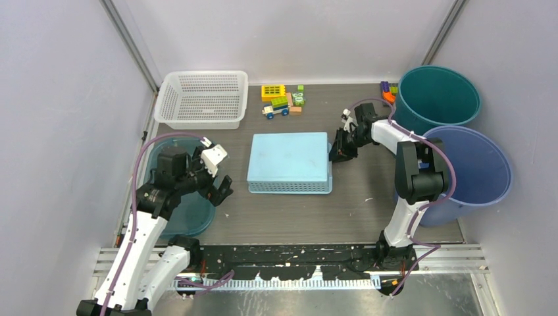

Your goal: Turn the large container upside down

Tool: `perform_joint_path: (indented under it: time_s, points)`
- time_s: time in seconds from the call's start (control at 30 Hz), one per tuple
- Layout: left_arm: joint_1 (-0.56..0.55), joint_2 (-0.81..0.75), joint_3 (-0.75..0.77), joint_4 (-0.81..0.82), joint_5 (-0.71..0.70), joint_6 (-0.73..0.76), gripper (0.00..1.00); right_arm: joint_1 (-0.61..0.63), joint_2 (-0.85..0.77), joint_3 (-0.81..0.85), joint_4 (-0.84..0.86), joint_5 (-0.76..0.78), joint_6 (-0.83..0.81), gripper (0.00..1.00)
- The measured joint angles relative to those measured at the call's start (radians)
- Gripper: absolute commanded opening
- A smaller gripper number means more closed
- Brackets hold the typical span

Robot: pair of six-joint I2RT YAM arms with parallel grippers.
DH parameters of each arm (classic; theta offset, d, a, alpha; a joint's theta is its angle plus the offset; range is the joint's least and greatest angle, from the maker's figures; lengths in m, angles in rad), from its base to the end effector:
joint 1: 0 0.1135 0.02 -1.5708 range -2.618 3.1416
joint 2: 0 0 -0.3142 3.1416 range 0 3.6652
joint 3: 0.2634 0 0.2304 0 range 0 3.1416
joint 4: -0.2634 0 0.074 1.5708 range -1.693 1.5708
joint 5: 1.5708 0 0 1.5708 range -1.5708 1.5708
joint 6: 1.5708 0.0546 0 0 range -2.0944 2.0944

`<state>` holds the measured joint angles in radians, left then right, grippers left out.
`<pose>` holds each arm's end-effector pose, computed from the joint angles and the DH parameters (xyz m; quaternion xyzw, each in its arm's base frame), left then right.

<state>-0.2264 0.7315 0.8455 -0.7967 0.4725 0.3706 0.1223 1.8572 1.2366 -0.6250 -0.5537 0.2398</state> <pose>0.0875 -0.0457 0.3309 0.3543 0.8095 -0.1807 0.4318 0.3569 0.0728 0.2202 0.0116 0.9502 0.2933 0.1046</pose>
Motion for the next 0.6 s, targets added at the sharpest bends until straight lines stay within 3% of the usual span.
perform_joint_path:
  time_s: [0.6]
  points:
    - [0.001, -0.003, -0.003, 0.000, 0.000, 0.000, 1.00, 0.000, -0.001, 0.000, 0.001, 0.151, -0.024, 0.35]
